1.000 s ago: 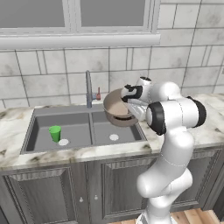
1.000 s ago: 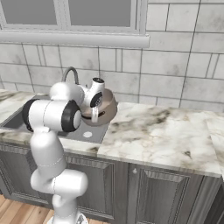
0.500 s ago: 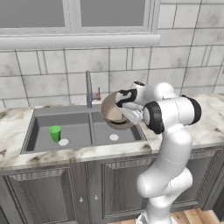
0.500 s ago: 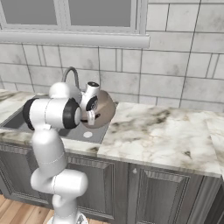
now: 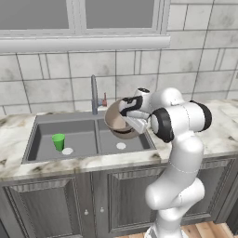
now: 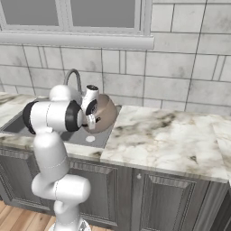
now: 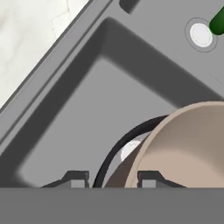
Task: Place the cup in the left basin and the pot in the right basin of the sink.
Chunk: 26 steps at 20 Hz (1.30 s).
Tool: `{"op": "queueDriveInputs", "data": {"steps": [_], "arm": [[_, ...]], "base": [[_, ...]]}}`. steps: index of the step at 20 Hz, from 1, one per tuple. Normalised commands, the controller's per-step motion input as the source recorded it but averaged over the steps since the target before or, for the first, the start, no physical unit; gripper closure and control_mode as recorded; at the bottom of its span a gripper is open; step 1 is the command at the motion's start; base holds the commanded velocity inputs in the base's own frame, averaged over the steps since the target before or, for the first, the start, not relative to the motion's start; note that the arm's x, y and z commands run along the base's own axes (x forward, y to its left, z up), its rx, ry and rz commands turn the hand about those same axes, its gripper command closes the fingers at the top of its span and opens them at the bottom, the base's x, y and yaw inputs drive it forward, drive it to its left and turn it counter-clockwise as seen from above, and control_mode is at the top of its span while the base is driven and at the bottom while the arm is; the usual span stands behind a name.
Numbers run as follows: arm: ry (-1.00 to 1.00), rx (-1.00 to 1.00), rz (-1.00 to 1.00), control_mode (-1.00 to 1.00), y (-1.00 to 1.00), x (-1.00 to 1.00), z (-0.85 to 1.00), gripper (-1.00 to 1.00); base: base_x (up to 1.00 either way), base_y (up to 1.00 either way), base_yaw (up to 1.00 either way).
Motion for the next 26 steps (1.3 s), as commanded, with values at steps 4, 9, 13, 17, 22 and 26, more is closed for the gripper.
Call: {"op": "queueDriveInputs", "data": {"steps": [4,9,13,17,22,26], "arm": [[-0.05,0.00,0.05,-1.00,0.27,-0.12,0.01,1.00],[-0.01,0.00,0.07,-1.00,0.19,0.00,0.00,1.00],[0.00,0.00,0.08,-1.00,0.09,0.00,-0.19,1.00],[0.00,0.07,0.07,-1.00,0.00,0.08,-0.32,1.00],[0.00,0.12,0.05,-1.00,0.00,0.22,-0.36,1.00],[0.00,0.07,0.04,-1.00,0.00,0.30,-0.28,1.00]], "base": [[0.00,0.00,0.00],[0.00,0.00,0.00],[0.00,0.00,0.00],[0.00,0.00,0.00],[0.00,0.00,0.00],[0.00,0.00,0.00]]}}
